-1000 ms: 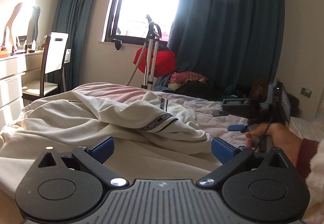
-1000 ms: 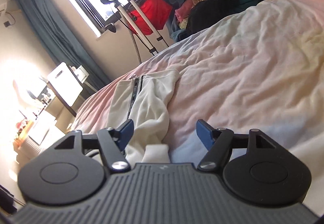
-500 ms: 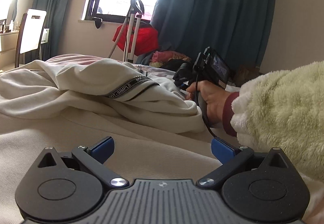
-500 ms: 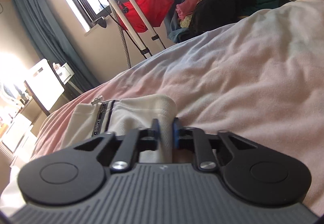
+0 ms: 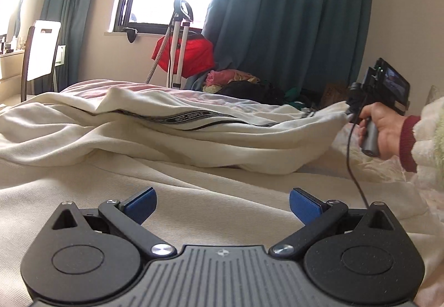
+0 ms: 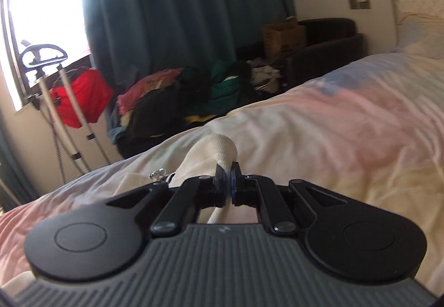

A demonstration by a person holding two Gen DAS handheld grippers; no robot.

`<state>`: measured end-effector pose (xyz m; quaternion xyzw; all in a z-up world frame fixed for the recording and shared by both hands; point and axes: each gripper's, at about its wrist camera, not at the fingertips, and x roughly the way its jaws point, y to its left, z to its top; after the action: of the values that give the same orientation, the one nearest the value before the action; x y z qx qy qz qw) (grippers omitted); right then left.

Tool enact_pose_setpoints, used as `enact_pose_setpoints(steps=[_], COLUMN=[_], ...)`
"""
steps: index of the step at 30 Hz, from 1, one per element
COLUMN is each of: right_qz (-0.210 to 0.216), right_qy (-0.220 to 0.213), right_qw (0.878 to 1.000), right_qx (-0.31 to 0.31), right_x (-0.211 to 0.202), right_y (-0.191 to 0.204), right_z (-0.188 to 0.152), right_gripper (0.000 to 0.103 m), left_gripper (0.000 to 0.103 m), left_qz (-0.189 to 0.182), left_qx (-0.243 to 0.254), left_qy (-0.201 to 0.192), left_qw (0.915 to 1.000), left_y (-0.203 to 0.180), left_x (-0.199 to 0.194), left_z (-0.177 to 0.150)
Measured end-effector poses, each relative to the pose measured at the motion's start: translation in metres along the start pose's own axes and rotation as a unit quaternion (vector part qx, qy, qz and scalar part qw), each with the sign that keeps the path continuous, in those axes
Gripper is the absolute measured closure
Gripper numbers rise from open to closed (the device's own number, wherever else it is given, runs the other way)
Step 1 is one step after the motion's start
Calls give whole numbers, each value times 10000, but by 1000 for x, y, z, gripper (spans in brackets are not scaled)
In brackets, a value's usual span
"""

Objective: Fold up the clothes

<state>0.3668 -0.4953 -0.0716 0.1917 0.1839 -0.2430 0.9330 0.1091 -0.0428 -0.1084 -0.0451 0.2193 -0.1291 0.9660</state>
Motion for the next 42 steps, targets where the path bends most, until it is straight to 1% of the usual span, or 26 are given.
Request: enact_pose_setpoints(steps=[3,6,8,9,12,14,17,19,21,24,26,29,30,32,33,34,35,36,37,38,39,40,42], right_qz=[-293,-125,-113,-137,-330,-417,-505,-492,-291,-149,-175,-169,-181,-93,-13,163,351,539,661,774,888,1001,1168], right_qy=[118,-80,-155,-164,-69,95,398,459,304,301,350,521,567,546,536,553,572,592,464,319,174,28,-41], right_qw=[9991,9988,9982,9987,9993,9991,9977,9970,9961,9947,9952,9937,9937,9960,9970,9967,9959,9947,9951,9954,9953,9947,9931], right_qx=[-287,-457,-571,-468,-168,58,204,387,774,975,895,980,946,702,558,576,614,651,563,458,354,249,53], right_x=[-11,-31,-39,-42,-45,-47,-50,-56,-69,-83,-85,-80,-79,-84,-88,-94,-101,-108,-121,-135,-149,-163,-193], right_y=[-32,-34,-36,-43,-72,-96,-129,-147,-162,-175,-182,-192,-193,-188,-185,-185,-184,-184,-179,-173,-167,-161,-145], right_z=[34,54,57,55,33,7,-32,-51,-60,-63,-66,-81,-87,-93,-95,-92,-90,-87,-84,-81,-77,-74,-68], right_gripper=[96,97,97,97,97,97,97,97,97,97,96,96,94,91,88,84,70,46,31,6,0,0,0], left_gripper=[0,0,0,0,0,0,0,0,0,0,0,0,0,0,0,0,0,0,0,0,0,0,0], left_qz=[-92,-125,-97,-88,-40,-18,11,2,26,81,160,208,212,233,257,282,307,331,355,376,383,384,382], left_qx=[-5,-11,-49,-78,-168,-157,-117,-69,-36,-84,-109,-210,-189,-100,-8,84,151,205,272,334,398,467,572], left_qy=[16,42,95,129,160,149,123,118,149,174,184,192,172,125,94,63,-23,-138,-240,-308,-364,-421,-555], left_qw=[10000,9999,9999,9998,9997,9998,9999,9999,9999,9998,9996,9994,9995,9996,9996,9995,9994,9991,9987,9983,9978,9973,9961], left_y=[-2,-2,-1,1,5,6,7,8,10,19,21,23,22,19,17,14,11,7,3,0,-4,-8,-14], left_x=[-3,-5,-5,-5,-7,-9,-11,-14,-19,-31,-37,-37,-38,-41,-44,-47,-51,-56,-62,-66,-71,-77,-90], left_z=[1,1,1,2,4,5,6,7,8,10,12,13,12,11,10,10,10,11,12,13,14,15,15])
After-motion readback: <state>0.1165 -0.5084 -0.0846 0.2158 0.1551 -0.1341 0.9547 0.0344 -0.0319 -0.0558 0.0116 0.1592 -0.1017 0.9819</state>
